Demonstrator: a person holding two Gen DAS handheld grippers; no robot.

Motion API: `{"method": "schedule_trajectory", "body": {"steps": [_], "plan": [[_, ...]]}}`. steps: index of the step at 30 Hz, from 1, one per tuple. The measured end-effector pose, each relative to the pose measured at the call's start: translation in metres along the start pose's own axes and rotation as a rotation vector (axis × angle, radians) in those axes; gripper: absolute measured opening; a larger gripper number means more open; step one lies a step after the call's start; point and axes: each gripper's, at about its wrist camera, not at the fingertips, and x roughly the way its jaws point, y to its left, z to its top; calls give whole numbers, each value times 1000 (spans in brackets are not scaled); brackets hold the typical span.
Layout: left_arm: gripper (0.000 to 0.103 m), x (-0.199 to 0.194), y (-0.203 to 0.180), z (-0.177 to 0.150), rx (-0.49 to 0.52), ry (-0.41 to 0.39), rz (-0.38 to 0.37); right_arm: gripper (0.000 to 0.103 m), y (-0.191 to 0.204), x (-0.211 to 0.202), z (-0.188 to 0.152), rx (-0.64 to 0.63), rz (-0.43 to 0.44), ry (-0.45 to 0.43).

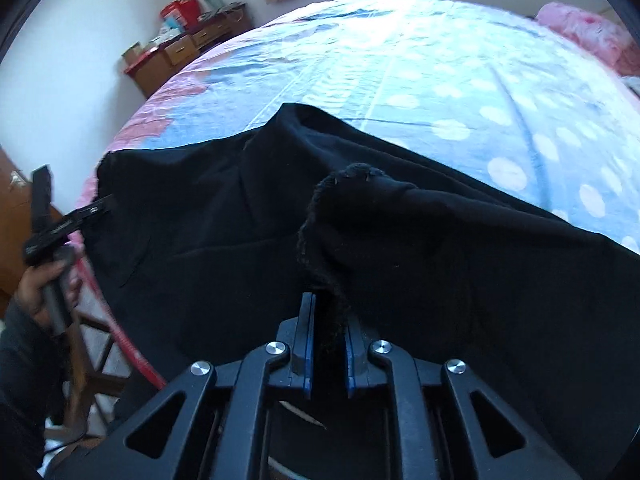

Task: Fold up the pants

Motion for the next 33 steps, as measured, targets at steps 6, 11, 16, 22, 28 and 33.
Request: {"method": "schedule_trajectory", "body": {"steps": [6, 11, 16, 22, 28, 33], "plan": [[103, 3, 0, 2, 27, 4, 14, 44, -42, -51, -7, 159, -58, -161], [102, 9, -12, 2, 71, 30, -10, 46, 8, -59, -7, -27, 72, -247], [76, 4, -14, 0, 97, 44, -36, 47, 20, 0, -13, -95, -73, -76], [43, -6, -4, 3, 30, 59, -116, 47, -7, -5, -13, 10, 47, -83], [25, -14, -6, 3, -1, 50, -115, 47, -2, -13, -20, 27, 56, -132], [17, -38, -11, 8, -62, 16, -182, 47, -1, -26, -19, 28, 103, -216]]}}
